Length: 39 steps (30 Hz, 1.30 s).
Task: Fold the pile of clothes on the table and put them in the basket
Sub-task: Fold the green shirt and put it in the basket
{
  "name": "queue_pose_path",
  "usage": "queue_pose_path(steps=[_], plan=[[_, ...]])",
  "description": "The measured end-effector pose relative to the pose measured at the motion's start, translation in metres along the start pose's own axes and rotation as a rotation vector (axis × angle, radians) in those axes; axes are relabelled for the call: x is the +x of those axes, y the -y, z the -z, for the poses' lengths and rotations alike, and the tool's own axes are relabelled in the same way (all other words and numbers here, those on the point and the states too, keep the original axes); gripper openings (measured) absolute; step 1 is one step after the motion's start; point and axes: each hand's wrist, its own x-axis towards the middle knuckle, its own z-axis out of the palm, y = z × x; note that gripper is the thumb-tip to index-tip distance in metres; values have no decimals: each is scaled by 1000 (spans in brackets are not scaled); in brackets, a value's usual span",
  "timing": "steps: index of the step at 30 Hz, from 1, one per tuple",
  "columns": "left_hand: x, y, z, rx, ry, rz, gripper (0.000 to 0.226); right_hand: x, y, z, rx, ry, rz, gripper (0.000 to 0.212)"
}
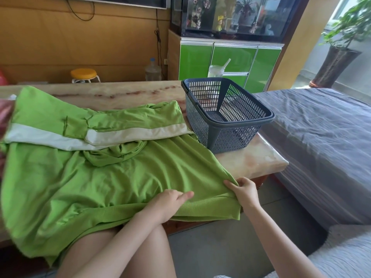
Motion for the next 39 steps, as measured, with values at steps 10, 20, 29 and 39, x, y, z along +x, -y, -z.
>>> queue_pose_path(steps=[10, 20, 29, 39], plan=[[12, 15, -4, 155, -47, -28, 59, 4, -9, 6, 3, 37, 34, 20], [36, 20, 9, 295, -417, -110, 75, 17, 24, -20, -374, -167, 220, 33], [53, 47, 11, 480, -128, 83, 109, 44, 59, -61, -288, -158, 58, 24], [60, 48, 29, 429, -273, 68, 90, 13, 67, -75, -353, -197, 653, 12]])
